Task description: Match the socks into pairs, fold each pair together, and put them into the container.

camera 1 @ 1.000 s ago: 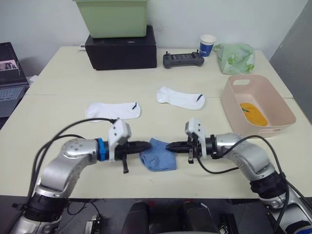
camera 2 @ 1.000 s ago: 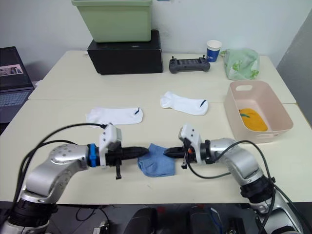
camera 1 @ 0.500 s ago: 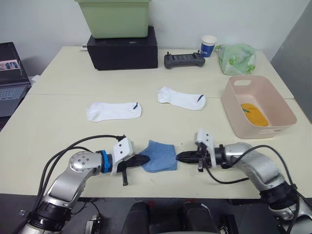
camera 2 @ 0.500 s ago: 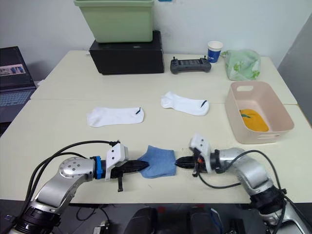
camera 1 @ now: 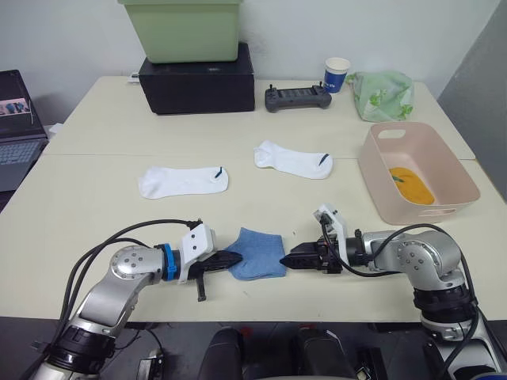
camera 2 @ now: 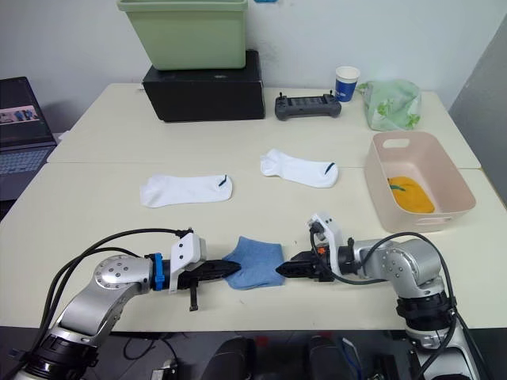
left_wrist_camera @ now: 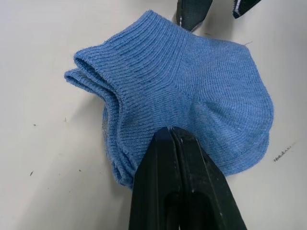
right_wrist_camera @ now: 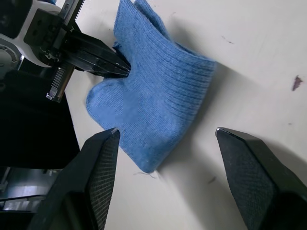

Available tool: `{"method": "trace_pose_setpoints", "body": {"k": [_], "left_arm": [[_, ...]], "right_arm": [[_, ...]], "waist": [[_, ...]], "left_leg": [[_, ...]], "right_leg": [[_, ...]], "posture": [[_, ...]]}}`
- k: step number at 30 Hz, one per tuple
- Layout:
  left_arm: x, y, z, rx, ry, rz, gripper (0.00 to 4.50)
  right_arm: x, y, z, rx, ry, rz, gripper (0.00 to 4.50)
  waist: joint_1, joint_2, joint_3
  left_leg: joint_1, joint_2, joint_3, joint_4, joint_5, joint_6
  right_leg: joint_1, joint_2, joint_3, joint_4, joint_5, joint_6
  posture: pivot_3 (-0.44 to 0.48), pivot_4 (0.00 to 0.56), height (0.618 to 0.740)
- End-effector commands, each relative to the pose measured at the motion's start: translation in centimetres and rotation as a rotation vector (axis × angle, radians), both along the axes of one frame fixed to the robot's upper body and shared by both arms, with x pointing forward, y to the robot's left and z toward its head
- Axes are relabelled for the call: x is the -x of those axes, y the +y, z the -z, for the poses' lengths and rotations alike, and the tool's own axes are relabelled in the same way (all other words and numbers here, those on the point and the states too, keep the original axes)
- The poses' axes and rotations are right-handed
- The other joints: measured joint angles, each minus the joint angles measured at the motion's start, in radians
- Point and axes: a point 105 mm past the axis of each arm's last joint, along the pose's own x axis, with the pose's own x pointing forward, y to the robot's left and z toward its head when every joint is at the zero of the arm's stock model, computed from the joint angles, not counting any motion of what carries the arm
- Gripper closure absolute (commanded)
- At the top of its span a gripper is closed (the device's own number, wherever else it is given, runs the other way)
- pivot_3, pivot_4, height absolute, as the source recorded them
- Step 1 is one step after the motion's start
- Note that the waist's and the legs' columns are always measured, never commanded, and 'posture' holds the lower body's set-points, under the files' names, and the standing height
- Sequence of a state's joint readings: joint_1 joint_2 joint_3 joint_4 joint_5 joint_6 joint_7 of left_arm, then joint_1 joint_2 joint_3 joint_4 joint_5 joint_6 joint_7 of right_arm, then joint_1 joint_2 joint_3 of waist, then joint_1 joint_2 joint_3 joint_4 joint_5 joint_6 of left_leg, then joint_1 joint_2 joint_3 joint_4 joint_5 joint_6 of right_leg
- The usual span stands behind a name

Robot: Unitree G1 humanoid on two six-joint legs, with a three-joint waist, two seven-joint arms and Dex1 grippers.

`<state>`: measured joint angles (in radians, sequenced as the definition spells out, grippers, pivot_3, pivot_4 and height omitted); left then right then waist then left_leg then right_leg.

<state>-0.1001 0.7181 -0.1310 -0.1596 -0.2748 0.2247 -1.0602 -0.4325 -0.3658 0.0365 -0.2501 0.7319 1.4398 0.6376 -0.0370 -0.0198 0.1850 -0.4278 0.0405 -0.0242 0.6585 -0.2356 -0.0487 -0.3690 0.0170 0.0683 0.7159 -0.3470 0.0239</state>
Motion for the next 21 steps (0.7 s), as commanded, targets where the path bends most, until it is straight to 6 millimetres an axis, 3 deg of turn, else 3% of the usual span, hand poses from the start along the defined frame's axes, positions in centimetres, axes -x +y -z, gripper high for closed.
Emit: {"method": "trace_pose_setpoints", "body": {"k": [1,6,15,18,21], "left_arm": [[0.2,0.7,1.0,-0.03,0.036,-0.027,4.5],[0.3,0.5,0.8,-0.017,0.031,-0.027,4.5],[0.7,0.6,0.3,0.003,0.029,-0.037,4.5],[0.7,0.8,0.1,0.008,0.028,-0.041,4.5],[0.7,0.8,0.1,0.009,0.028,-0.041,4.5]], "right_arm": [[0.0,1.7,-0.4,-0.062,0.06,-0.016,1.07],[-0.4,4.1,-0.4,-0.133,0.129,-0.015,1.07],[-0.5,5.6,-0.1,-0.164,0.148,-0.015,1.07],[-0.7,5.5,0.0,-0.164,0.148,-0.004,1.68],[-1.0,5.3,0.1,-0.158,0.143,0.013,2.72]], "waist": [[-0.005,0.0,0.0],[-0.012,0.001,0.0],[-0.019,0.001,0.0],[-0.02,0.001,0.0],[-0.02,0.001,0.0]], "left_leg": [[0.0,0.0,0.0,0.0,0.0,0.0],[0.0,0.001,0.0,-0.001,0.0,0.0],[0.0,0.001,0.0,-0.001,0.0,0.0],[0.0,0.001,0.0,-0.001,0.0,0.0],[0.0,0.001,0.0,-0.002,0.0,0.0]], "right_leg": [[0.0,0.0,0.0,0.0,0.0,0.0],[0.0,0.001,0.0,0.001,0.0,0.0],[-0.001,0.001,0.0,0.0,0.0,0.0],[-0.001,0.001,0.0,0.0,0.0,0.0],[-0.001,0.001,0.0,0.0,0.0,0.0]], "posture": [[0.0,0.15,0.74],[0.0,0.15,0.74],[0.0,0.15,0.74],[0.0,0.15,0.74],[0.0,0.15,0.74]]}}
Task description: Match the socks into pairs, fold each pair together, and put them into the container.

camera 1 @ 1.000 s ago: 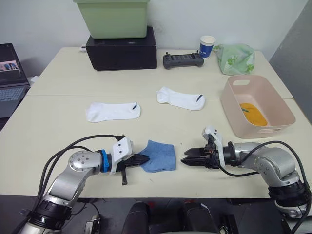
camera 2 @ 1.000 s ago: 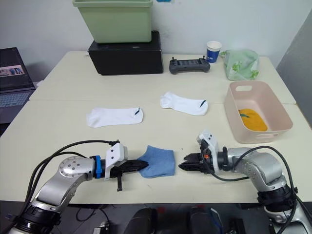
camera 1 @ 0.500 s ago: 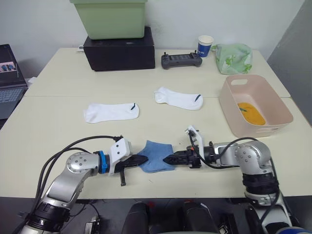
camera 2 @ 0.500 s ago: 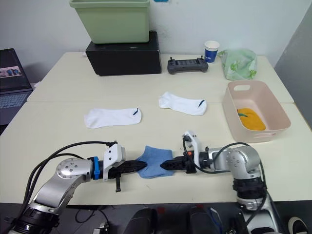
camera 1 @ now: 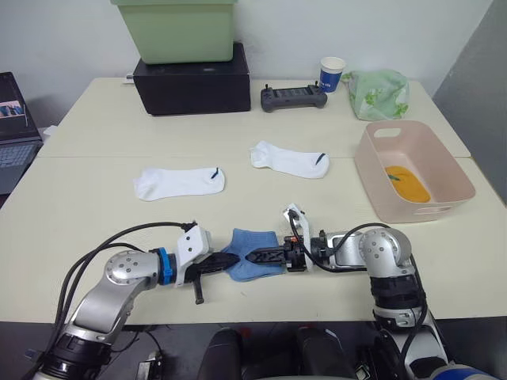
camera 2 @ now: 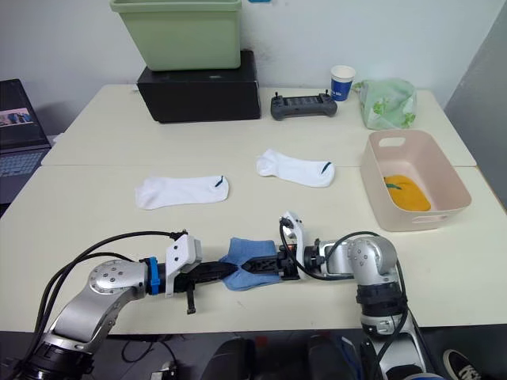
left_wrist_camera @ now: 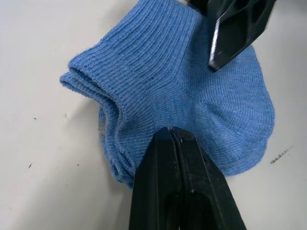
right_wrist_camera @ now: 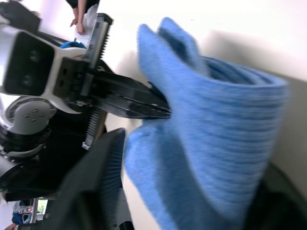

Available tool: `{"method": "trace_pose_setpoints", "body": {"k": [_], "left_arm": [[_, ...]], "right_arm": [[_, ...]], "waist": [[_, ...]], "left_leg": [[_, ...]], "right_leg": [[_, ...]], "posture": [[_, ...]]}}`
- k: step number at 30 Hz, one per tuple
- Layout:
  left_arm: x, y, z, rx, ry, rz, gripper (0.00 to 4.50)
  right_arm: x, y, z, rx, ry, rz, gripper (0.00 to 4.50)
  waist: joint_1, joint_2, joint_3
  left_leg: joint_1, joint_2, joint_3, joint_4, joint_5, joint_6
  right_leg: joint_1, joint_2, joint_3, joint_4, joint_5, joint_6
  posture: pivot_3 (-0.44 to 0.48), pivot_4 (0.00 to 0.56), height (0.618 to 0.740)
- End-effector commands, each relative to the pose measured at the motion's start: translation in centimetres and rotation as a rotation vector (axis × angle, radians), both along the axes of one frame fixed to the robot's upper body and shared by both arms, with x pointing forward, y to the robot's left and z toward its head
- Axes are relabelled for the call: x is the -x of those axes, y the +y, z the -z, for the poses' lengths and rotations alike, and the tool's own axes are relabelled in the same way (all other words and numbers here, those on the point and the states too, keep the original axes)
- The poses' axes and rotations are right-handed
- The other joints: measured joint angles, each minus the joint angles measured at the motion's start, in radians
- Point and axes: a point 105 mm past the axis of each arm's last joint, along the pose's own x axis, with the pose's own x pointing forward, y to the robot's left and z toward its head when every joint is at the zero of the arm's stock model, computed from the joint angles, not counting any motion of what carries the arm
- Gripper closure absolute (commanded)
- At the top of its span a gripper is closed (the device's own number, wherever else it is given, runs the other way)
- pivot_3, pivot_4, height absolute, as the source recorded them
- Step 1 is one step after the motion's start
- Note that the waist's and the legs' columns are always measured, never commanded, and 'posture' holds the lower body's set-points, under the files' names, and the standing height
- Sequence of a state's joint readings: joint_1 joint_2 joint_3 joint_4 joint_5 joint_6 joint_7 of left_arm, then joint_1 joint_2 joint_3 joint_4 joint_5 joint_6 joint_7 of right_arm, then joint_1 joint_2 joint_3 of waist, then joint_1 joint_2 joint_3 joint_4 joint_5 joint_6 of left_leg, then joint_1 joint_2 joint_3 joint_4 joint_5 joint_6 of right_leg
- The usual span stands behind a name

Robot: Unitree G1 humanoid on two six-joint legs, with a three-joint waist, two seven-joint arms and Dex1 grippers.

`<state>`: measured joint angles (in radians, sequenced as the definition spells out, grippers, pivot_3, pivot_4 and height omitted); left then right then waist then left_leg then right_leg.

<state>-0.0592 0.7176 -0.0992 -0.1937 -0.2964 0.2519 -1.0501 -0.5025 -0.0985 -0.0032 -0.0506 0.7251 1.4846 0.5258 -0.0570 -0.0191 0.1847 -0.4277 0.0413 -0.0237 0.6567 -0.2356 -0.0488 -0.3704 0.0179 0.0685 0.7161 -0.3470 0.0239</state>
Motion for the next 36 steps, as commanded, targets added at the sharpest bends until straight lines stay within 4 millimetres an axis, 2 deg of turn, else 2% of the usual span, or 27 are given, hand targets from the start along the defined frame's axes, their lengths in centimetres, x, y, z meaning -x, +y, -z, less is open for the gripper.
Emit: {"method": "trace_pose_setpoints", "body": {"k": [1,5,8,11,13,16,18,22,26,29,32,34,36], "left_arm": [[0.1,0.5,0.1,-0.013,0.011,-0.01,4.5],[-0.2,0.4,-0.6,0.009,-0.01,-0.01,4.5],[-0.4,0.3,-2.4,0.045,-0.056,-0.017,4.5],[-0.4,-0.5,-6.5,0.185,-0.078,-0.023,4.5],[0.1,-1.2,-9.5,0.267,-0.043,0.009,4.12],[0.2,-1.6,-12.2,0.286,-0.003,0.05,3.27],[-0.4,-2.0,-13.2,0.269,-0.01,0.053,2.62],[-2.4,-4.5,-17.2,0.315,-0.117,0.092,1.32],[-3.2,-6.6,-19.6,0.34,-0.2,0.143,0.02],[-3.8,-7.5,-20.0,0.354,-0.226,0.15,0.02],[-4.4,-8.9,-21.3,0.414,-0.289,0.14,0.02],[-4.4,-9.8,-21.7,0.448,-0.274,0.16,0.02],[-4.3,-10.7,-21.7,0.476,-0.226,0.179,0.02]], "right_arm": [[-0.5,0.0,-0.6,-0.015,-0.036,0.015,3.05],[-0.8,-0.3,-0.5,-0.009,-0.054,0.033,4.42],[-1.1,-0.9,-1.6,-0.044,-0.099,0.047,4.47],[-0.8,-2.1,-3.4,-0.081,-0.196,0.029,4.47],[-1.0,-3.6,-5.3,-0.084,-0.3,0.034,4.5],[-1.7,-5.1,-8.2,-0.091,-0.446,0.073,4.5],[-2.2,-5.9,-10.1,-0.111,-0.509,0.112,4.5],[-3.2,-8.6,-13.6,-0.055,-0.699,0.215,4.5],[-4.3,-12.6,-17.5,0.072,-0.908,0.356,4.5],[-4.6,-14.9,-19.9,0.153,-1.019,0.427,4.5],[-5.8,-18.7,-22.4,0.369,-1.189,0.535,4.5],[-6.9,-21.1,-23.0,0.526,-1.283,0.59,4.5],[-8.1,-23.4,-22.5,0.7,-1.346,0.588,4.5]], "waist": [[0.0,0.0,0.0],[0.0,0.0,0.0],[0.0,0.0,0.0],[0.007,-0.001,0.0],[0.015,-0.001,0.001],[0.014,-0.002,0.001],[0.009,-0.001,0.001],[0.013,-0.002,0.002],[0.023,-0.002,0.002],[0.022,-0.002,0.002],[0.025,-0.001,0.002],[0.026,-0.002,0.002],[0.025,-0.002,0.002]], "left_leg": [[0.0,0.0,0.0,0.0,0.0,0.0],[0.001,0.0,0.0,-0.001,0.0,0.0],[0.001,0.0,0.0,-0.002,0.0,0.0],[-0.001,0.0,-0.001,-0.002,0.0,0.0],[-0.004,-0.001,-0.001,-0.001,0.0,0.0],[-0.005,-0.001,-0.002,0.001,0.0,0.0],[-0.004,-0.001,-0.001,0.001,0.0,0.0],[-0.005,-0.001,-0.003,0.001,0.0,0.0],[-0.005,-0.002,-0.001,0.002,0.0,0.0],[-0.005,-0.002,0.001,0.002,0.0,0.0],[-0.005,-0.002,0.0,0.002,0.0,0.0],[-0.005,-0.002,0.001,0.003,0.0,0.0],[-0.005,-0.003,0.001,0.003,0.0,0.0]], "right_leg": [[0.0,0.0,0.0,0.0,0.0,0.0],[0.0,0.0,0.0,0.0,0.0,0.0],[0.0,0.0,0.0,0.0,0.0,0.0],[-0.001,0.0,-0.001,0.0,0.0,0.0],[-0.003,-0.001,-0.002,-0.001,0.0,0.0],[-0.003,-0.001,-0.002,-0.001,0.0,0.0],[-0.003,-0.001,-0.002,0.0,0.0,0.0],[-0.003,0.004,-0.003,0.0,0.0,0.0],[-0.003,0.004,-0.003,-0.002,0.0,0.0],[-0.003,0.003,-0.002,-0.003,0.0,0.0],[-0.003,0.003,0.001,-0.003,0.0,0.0],[-0.003,0.003,0.0,-0.003,0.0,0.0],[-0.002,0.003,0.001,-0.003,0.0,0.0]], "posture": [[0.0,0.15,0.74],[0.0,0.15,0.74],[0.0,0.15,0.74],[0.0,0.15,0.74],[0.0,0.15,0.74],[0.0,0.15,0.74],[0.0,0.15,0.74],[0.0,0.15,0.74],[0.0,0.15,0.74],[0.0,0.15,0.74],[0.0,0.15,0.74],[0.0,0.15,0.74],[0.0,0.15,0.74]]}}
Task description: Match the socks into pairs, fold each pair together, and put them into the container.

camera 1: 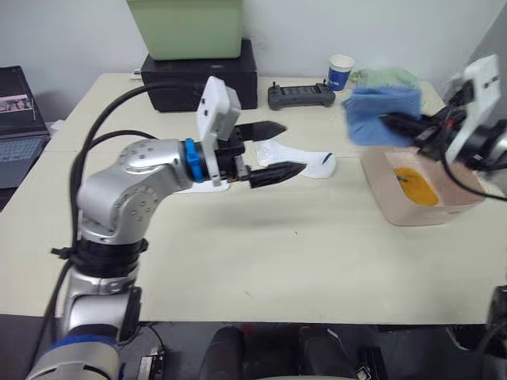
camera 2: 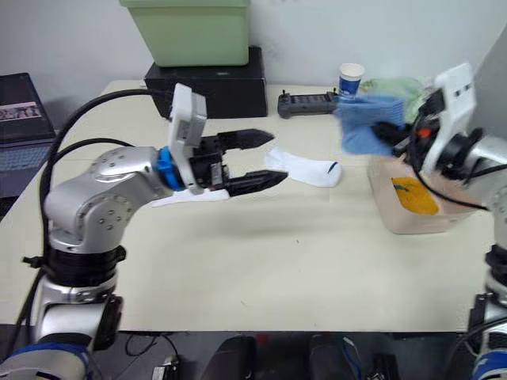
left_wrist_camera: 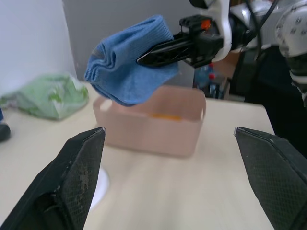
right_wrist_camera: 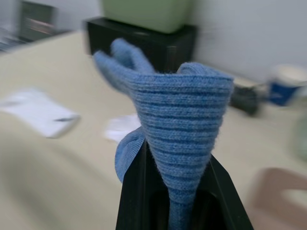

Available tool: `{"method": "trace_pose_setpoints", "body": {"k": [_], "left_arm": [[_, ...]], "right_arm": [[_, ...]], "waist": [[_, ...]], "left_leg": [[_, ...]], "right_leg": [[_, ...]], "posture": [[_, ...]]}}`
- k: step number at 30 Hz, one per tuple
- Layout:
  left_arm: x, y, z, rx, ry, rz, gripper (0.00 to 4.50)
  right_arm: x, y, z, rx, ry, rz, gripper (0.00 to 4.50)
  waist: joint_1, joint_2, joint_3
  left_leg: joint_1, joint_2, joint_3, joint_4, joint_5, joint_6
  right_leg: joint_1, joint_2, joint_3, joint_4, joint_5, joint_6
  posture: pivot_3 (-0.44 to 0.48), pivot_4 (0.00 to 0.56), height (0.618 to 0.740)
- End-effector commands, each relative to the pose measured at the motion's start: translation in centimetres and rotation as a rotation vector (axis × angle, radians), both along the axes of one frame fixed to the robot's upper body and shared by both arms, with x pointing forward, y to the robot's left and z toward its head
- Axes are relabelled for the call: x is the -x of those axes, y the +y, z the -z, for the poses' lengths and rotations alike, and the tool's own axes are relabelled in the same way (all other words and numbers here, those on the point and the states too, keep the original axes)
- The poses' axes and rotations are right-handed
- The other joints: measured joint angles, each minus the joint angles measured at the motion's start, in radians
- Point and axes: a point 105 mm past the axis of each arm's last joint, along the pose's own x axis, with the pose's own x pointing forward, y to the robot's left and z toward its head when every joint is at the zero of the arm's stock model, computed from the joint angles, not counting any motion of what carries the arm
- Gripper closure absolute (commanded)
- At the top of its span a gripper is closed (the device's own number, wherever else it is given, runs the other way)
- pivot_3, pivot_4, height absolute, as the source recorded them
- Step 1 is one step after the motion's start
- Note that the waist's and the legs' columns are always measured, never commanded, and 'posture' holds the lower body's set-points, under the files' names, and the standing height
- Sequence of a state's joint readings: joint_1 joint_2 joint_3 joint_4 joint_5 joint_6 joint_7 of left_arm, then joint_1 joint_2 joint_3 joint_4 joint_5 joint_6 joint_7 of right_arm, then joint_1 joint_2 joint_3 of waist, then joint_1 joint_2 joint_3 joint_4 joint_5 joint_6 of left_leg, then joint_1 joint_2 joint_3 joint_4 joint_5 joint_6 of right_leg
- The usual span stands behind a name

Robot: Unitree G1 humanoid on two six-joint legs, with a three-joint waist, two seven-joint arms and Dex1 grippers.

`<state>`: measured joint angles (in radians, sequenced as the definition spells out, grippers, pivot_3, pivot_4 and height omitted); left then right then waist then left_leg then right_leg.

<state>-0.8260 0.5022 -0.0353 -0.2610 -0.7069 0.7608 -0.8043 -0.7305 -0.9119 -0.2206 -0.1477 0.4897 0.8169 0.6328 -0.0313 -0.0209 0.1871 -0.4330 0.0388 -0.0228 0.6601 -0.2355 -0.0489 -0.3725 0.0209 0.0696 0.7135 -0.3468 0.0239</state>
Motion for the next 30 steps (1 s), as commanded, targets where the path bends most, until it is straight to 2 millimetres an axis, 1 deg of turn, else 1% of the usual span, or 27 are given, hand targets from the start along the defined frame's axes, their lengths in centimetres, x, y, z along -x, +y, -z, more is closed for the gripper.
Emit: {"method": "trace_pose_setpoints", "body": {"k": [1,4,6,8,10,13,14,16,18,20,23,25,26,27,30], "left_arm": [[0.3,-1.2,-1.3,0.052,0.013,0.025,0.02],[0.3,-1.6,-2.0,0.081,0.02,0.022,0.02],[0.5,-1.5,-2.3,0.091,0.017,0.027,0.02],[0.5,-1.3,-2.2,0.088,0.016,0.02,0.02],[0.6,-1.2,-2.0,0.084,0.021,0.018,0.02],[1.0,-1.2,-1.1,0.065,0.031,0.018,0.02],[1.1,-1.2,-1.0,0.065,0.034,0.021,0.02],[1.2,-1.2,-0.9,0.066,0.036,0.022,0.02],[1.2,-1.2,-0.8,0.052,0.03,0.016,0.02],[1.3,-1.0,-0.6,0.045,0.031,0.017,0.02],[1.3,-0.9,-0.4,0.038,0.033,0.009,0.02],[1.2,-0.9,-0.4,0.039,0.033,0.002,0.0],[1.1,-0.9,-0.4,0.04,0.032,-0.001,0.0],[1.1,-0.9,-0.3,0.04,0.032,-0.003,0.0],[1.0,-0.9,-0.2,0.041,0.034,-0.004,0.0]], "right_arm": [[-1.7,-3.6,0.0,0.294,-0.119,0.138,4.5],[-2.7,-6.1,1.3,0.529,-0.148,0.194,4.5],[-3.1,-7.1,1.9,0.63,-0.152,0.2,4.5],[-3.3,-7.7,3.3,0.73,-0.117,0.184,4.5],[-3.4,-8.0,4.4,0.758,-0.082,0.159,4.5],[-4.0,-8.0,6.6,0.828,-0.034,0.127,4.5],[-4.1,-8.1,7.3,0.866,-0.018,0.114,4.5],[-4.2,-8.1,8.0,0.894,-0.003,0.101,4.5],[-4.2,-8.3,9.3,0.946,0.048,0.069,4.5],[-4.2,-8.0,10.3,0.957,0.065,0.031,4.5],[-3.9,-7.5,11.2,0.919,0.132,-0.028,4.5],[-3.8,-7.4,10.9,0.911,0.162,-0.054,3.81],[-3.7,-7.5,10.8,0.91,0.178,-0.063,3.57],[-3.5,-7.6,10.6,0.914,0.194,-0.074,3.24],[-2.9,-7.9,10.0,0.911,0.239,-0.098,2.15]], "waist": [[0.0,0.0,0.0],[-0.002,0.0,0.0],[-0.005,0.001,0.001],[-0.006,0.002,0.001],[-0.006,0.002,0.001],[-0.007,0.002,0.001],[-0.007,0.002,0.001],[-0.004,0.002,0.001],[-0.003,0.002,0.001],[-0.003,0.002,0.001],[-0.002,0.002,0.001],[-0.002,0.002,0.001],[-0.002,0.002,0.001],[-0.002,0.003,0.001],[-0.001,0.002,0.001]], "left_leg": [[0.0,0.0,0.0,0.0,0.0,0.0],[0.0,-0.002,0.001,0.001,0.0,0.0],[0.0,-0.004,0.002,0.001,0.0,0.0],[0.0,-0.006,0.002,0.0,0.002,-0.004],[0.0,-0.006,0.001,0.0,0.002,-0.004],[0.0,-0.005,0.0,0.0,0.002,-0.004],[0.0,-0.005,0.0,0.0,0.003,-0.004],[0.0,-0.005,-0.001,0.001,0.003,-0.004],[0.0,-0.006,0.0,0.002,0.003,-0.004],[0.0,-0.007,0.0,0.002,0.003,-0.004],[0.0,-0.007,0.0,0.002,0.003,-0.004],[0.0,-0.006,-0.001,0.002,0.003,-0.004],[0.0,-0.006,-0.001,0.002,0.003,-0.004],[0.001,-0.006,-0.001,0.002,0.003,-0.004],[0.001,-0.006,-0.001,0.002,0.003,-0.004]], "right_leg": [[0.0,0.0,0.001,0.0,0.0,0.0],[0.0,-0.003,0.001,0.0,0.0,0.0],[-0.001,-0.004,0.001,0.001,0.0,0.0],[-0.001,-0.005,0.001,0.001,0.0,0.0],[-0.001,-0.006,0.001,0.001,0.0,0.0],[-0.001,-0.006,0.001,0.001,0.0,0.0],[0.0,-0.006,0.001,0.001,0.0,0.0],[0.0,-0.007,0.001,0.002,0.0,0.0],[0.001,-0.007,0.001,0.002,0.0,0.0],[0.001,-0.007,0.001,0.002,0.0,0.0],[0.001,-0.007,0.001,0.002,0.0,0.0],[0.001,-0.007,0.0,0.002,0.0,0.0],[0.001,-0.007,0.0,0.002,0.0,0.0],[0.001,-0.007,0.0,0.002,0.0,0.0],[0.002,-0.008,0.0,0.002,0.0,0.0]], "posture": [[0.0,0.15,0.74],[0.0,0.15,0.74],[0.0,0.15,0.74],[0.0,0.15,0.74],[0.0,0.15,0.74],[0.0,0.15,0.74],[0.0,0.15,0.74],[0.0,0.15,0.74],[0.0,0.15,0.74],[0.0,0.15,0.74],[0.0,0.15,0.74],[0.0,0.15,0.74],[0.0,0.15,0.74],[0.0,0.15,0.74],[0.0,0.15,0.74]]}}
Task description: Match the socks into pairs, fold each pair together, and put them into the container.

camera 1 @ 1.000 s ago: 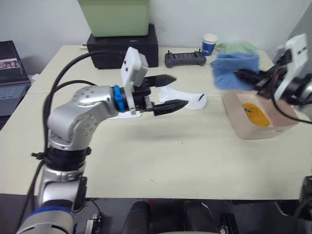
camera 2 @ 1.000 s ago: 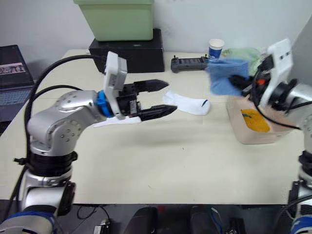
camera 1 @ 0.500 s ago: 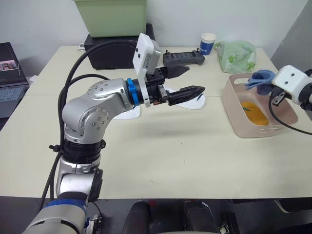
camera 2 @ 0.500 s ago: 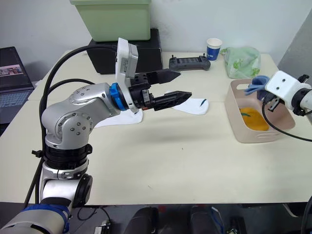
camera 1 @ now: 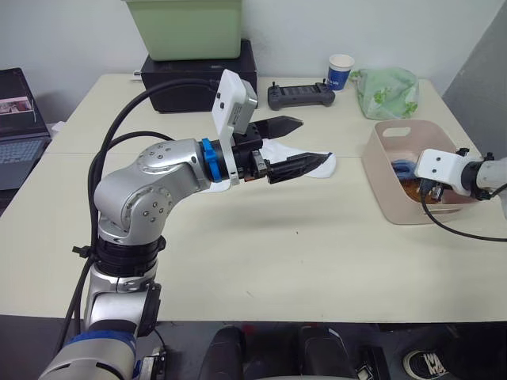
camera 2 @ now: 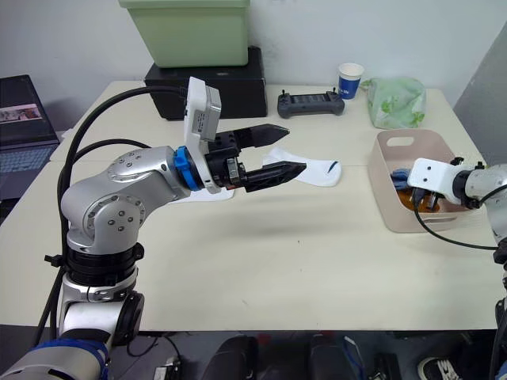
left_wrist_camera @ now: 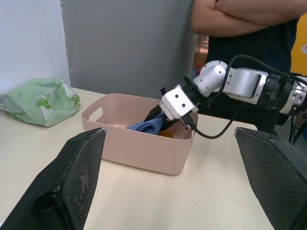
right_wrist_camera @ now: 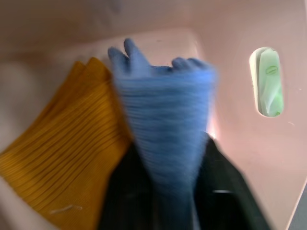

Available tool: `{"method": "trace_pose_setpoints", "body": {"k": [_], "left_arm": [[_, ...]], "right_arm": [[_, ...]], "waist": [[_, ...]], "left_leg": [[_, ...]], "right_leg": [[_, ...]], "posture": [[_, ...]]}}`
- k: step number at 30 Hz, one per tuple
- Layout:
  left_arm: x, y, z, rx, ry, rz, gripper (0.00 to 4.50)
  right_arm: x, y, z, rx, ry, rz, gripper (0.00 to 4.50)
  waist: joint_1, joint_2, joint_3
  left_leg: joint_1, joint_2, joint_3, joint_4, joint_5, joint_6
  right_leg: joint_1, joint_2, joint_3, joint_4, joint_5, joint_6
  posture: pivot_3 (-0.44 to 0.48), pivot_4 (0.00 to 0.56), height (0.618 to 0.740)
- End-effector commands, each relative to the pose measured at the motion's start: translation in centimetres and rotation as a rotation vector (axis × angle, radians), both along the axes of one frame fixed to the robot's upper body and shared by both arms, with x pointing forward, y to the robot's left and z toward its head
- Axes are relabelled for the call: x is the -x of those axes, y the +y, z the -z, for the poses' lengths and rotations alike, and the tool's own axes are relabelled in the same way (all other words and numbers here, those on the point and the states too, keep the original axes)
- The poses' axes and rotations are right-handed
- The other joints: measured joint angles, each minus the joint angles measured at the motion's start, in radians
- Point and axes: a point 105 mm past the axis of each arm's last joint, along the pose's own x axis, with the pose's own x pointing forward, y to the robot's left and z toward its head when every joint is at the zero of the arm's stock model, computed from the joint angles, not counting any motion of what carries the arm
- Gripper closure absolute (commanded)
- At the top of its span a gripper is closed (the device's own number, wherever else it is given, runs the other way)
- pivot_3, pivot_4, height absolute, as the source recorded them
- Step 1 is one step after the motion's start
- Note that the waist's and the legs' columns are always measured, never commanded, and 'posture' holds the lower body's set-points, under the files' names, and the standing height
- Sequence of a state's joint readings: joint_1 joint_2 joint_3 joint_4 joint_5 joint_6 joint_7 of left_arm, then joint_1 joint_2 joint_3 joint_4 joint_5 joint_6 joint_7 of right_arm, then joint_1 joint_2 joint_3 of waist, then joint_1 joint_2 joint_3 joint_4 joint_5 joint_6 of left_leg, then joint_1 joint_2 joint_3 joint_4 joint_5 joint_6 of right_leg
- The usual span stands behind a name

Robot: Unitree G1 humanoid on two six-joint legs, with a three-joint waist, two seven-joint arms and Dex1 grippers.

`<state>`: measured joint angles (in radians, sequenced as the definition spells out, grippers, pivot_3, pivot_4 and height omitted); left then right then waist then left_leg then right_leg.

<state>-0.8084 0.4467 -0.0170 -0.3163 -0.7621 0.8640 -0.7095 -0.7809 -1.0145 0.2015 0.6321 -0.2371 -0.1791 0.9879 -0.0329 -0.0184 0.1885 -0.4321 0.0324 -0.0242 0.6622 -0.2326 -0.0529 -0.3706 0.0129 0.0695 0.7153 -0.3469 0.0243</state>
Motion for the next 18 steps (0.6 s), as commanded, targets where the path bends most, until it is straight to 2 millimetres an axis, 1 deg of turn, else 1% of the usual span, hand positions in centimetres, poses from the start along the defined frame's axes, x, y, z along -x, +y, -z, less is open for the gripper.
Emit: {"method": "trace_pose_setpoints", "body": {"k": [1,6,10,11,13,14,15,17,18], "left_arm": [[0.5,0.0,-0.6,0.006,-0.048,0.001,0.0],[0.4,0.2,-0.5,0.003,-0.053,-0.003,0.0],[0.3,0.0,-0.6,0.008,-0.057,-0.003,0.0],[0.3,0.0,-0.5,0.008,-0.06,-0.003,0.0],[0.3,0.0,-0.5,0.011,-0.061,-0.004,0.0],[0.3,0.0,-0.5,0.012,-0.062,-0.005,0.0],[0.3,-0.1,-0.5,0.011,-0.063,-0.004,0.0],[0.3,-0.2,-0.5,0.006,-0.07,-0.002,0.0],[0.3,-0.2,-0.5,0.005,-0.072,-0.002,0.0]], "right_arm": [[0.7,-0.6,-2.9,-0.018,0.0,0.005,1.77],[2.2,-0.6,-5.9,-0.015,0.071,-0.003,0.02],[2.5,-0.4,-8.4,-0.051,0.059,0.013,0.02],[2.3,-0.5,-9.3,-0.058,0.022,0.021,0.02],[1.5,-0.4,-10.3,-0.079,-0.051,0.04,0.02],[1.1,-0.3,-10.3,-0.098,-0.064,0.047,0.02],[0.6,-0.2,-9.8,-0.113,-0.074,0.05,0.19],[-0.4,0.1,-8.1,-0.132,-0.087,0.063,0.59],[-1.0,0.2,-7.5,-0.134,-0.108,0.074,0.9]], "waist": [[0.001,0.0,0.0],[0.001,0.001,0.0],[0.0,0.001,0.0],[0.0,0.001,0.0],[-0.001,0.001,0.0],[-0.001,0.001,0.0],[0.0,0.001,0.0],[0.0,0.001,0.0],[0.0,0.001,0.0]], "left_leg": [[0.0,0.0,0.0,0.0,0.0,0.0],[0.0,0.0,0.0,0.0,0.0,0.0],[0.0,0.0,0.0,0.0,0.0,0.0],[0.0,0.0,-0.001,0.0,0.0,0.0],[0.001,0.0,0.0,0.0,0.0,0.0],[0.001,0.0,0.0,0.0,0.0,0.0],[0.001,0.0,0.0,0.0,0.0,0.0],[0.0,0.0,-0.001,0.0,0.0,0.0],[0.001,0.0,-0.001,0.0,0.0,0.0]], "right_leg": [[0.0,-0.001,0.0,0.0,0.0,0.0],[0.0,-0.001,0.0,0.0,0.0,0.0],[0.0,-0.002,0.0,0.0,0.0,0.0],[0.0,-0.002,0.0,0.0,0.0,0.0],[0.001,-0.002,0.0,0.0,0.0,0.0],[0.0,-0.002,0.0,0.0,0.0,0.0],[0.0,-0.002,0.0,0.0,0.0,0.0],[0.001,-0.002,-0.001,0.0,0.0,0.0],[0.001,-0.002,-0.001,-0.001,0.0,0.0]], "posture": [[0.0,0.15,0.74],[0.0,0.15,0.74],[0.0,0.15,0.74],[0.0,0.15,0.74],[0.0,0.15,0.74],[0.0,0.15,0.74],[0.0,0.15,0.74],[0.0,0.15,0.74],[0.0,0.15,0.74]]}}
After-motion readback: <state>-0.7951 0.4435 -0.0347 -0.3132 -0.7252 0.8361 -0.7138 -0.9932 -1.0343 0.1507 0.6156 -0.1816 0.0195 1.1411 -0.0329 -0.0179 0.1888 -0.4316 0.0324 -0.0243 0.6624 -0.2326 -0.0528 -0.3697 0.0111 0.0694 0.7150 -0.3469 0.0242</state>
